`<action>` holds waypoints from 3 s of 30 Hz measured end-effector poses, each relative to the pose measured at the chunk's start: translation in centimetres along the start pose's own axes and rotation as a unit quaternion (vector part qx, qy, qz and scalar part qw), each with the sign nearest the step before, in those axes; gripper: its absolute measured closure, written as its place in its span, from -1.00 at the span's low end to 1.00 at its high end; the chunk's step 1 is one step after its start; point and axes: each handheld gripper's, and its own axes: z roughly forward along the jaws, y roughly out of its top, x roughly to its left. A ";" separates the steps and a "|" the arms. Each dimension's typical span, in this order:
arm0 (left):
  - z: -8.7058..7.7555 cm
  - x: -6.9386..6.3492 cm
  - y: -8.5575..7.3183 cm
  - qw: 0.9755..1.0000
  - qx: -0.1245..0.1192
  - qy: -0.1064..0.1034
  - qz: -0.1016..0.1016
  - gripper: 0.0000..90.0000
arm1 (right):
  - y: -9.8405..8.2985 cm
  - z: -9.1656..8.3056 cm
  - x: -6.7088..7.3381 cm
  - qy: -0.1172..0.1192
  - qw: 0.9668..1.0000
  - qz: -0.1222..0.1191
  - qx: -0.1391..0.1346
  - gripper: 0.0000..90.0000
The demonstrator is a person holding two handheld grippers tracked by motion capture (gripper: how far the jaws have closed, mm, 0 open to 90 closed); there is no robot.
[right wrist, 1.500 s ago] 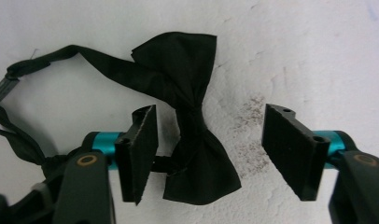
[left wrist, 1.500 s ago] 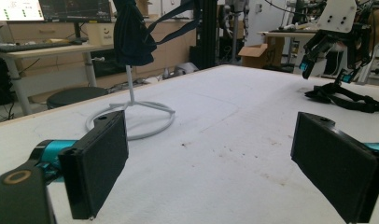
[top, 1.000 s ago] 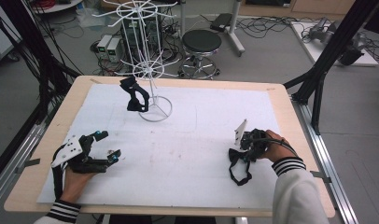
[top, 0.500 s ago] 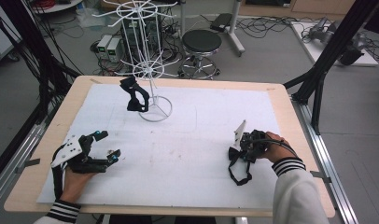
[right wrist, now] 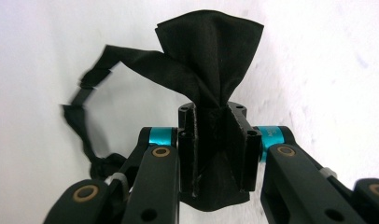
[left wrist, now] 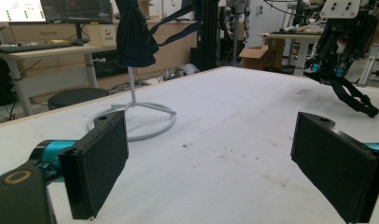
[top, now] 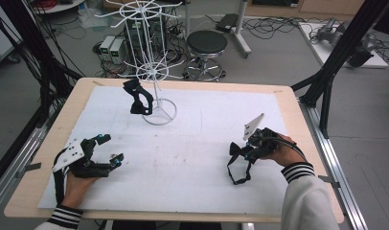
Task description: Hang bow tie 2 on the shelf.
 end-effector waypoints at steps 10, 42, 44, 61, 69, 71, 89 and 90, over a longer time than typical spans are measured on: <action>0.0 0.0 0.0 1.000 0.000 0.001 0.001 -0.74 | 0.7 -1.2 0.0 0.010 0.996 0.046 -0.079 0.69; -0.1 0.2 0.0 1.000 -0.002 0.005 0.000 -0.74 | 5.8 -2.6 0.6 0.007 0.952 0.139 -0.272 0.68; -0.1 0.2 0.0 1.000 -0.003 0.005 0.000 -0.74 | 6.2 -2.6 0.6 0.001 0.950 0.136 -0.281 0.68; -0.2 0.3 0.0 1.000 -0.003 0.005 0.000 -0.74 | 9.0 -3.0 0.2 -0.028 0.932 0.147 -0.329 0.68; -0.3 0.3 0.0 1.000 -0.004 0.005 -0.001 -0.74 | 9.8 -2.8 -0.3 -0.039 0.927 0.151 -0.342 0.68; -0.3 0.3 0.0 1.000 -0.004 0.006 0.000 -0.74 | 9.8 -2.8 -0.5 -0.044 0.923 0.156 -0.349 0.68; -0.4 0.4 0.0 1.000 -0.006 0.007 -0.001 -0.74 | 12.7 -3.0 -1.0 -0.062 0.918 0.160 -0.358 0.68; -0.4 0.4 0.0 1.000 -0.007 0.007 -0.002 -0.74 | 12.9 -3.0 -0.9 -0.064 0.917 0.159 -0.360 0.68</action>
